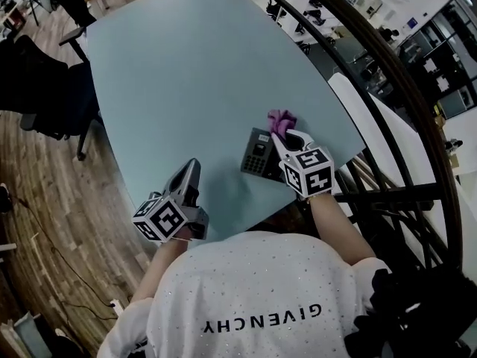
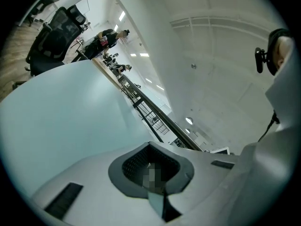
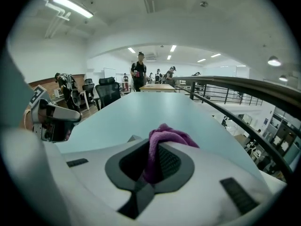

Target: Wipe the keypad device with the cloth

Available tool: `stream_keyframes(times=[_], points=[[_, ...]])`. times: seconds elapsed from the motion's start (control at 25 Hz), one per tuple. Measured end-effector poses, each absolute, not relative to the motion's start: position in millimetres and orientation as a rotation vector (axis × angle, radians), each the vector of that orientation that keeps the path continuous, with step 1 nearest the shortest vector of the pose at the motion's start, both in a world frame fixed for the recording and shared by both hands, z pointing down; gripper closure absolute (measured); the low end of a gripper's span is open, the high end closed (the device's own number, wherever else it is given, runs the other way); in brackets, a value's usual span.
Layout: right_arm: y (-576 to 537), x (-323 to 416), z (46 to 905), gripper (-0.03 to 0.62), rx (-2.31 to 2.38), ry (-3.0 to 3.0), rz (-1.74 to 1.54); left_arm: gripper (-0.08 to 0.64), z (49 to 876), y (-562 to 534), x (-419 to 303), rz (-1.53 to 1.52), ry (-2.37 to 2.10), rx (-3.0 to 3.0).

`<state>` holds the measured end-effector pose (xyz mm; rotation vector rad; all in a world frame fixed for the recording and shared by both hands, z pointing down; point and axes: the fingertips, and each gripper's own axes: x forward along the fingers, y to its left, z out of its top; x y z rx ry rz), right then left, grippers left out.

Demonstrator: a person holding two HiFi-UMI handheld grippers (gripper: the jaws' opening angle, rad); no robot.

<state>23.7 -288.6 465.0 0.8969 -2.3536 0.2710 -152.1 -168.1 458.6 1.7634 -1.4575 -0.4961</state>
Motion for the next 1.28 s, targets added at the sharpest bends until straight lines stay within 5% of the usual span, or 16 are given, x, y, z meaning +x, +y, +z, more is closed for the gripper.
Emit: stream_keyframes(times=[0.64, 1.28], points=[[-288.1, -36.8, 459.2, 0.565, 0.783, -2.457, 0.267, 0.56, 466.6, -135.0, -177.5, -0.481, -1.55, 1.678], [-250.2, -61.3, 484.8, 0.565, 0.52, -2.373, -0.089, 0.56, 455.7, -132.5, -168.8, -0.49, -1.545, 1.717]])
